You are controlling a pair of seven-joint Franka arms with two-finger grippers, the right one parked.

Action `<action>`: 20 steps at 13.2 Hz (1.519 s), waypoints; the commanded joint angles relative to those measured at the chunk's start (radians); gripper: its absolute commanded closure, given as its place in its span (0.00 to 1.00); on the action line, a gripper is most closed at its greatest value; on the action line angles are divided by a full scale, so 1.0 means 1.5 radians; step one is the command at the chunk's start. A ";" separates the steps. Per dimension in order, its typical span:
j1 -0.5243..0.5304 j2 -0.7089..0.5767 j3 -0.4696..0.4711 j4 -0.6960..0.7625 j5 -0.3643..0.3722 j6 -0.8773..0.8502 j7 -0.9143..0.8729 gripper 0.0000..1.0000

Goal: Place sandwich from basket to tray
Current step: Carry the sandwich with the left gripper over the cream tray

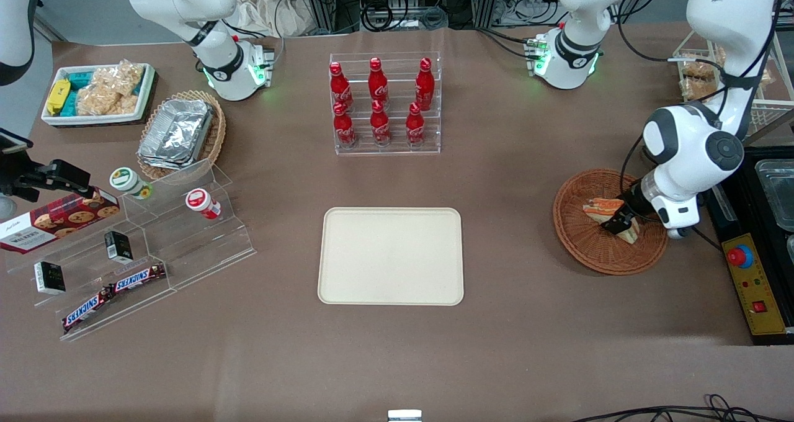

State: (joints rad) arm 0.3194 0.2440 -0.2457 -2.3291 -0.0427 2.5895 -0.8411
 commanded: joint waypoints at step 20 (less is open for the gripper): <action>-0.223 0.070 -0.267 0.265 0.153 -0.176 0.066 1.00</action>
State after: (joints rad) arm 0.0359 0.2414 -0.6506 -1.9680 0.1152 2.2510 -0.7581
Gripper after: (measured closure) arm 0.797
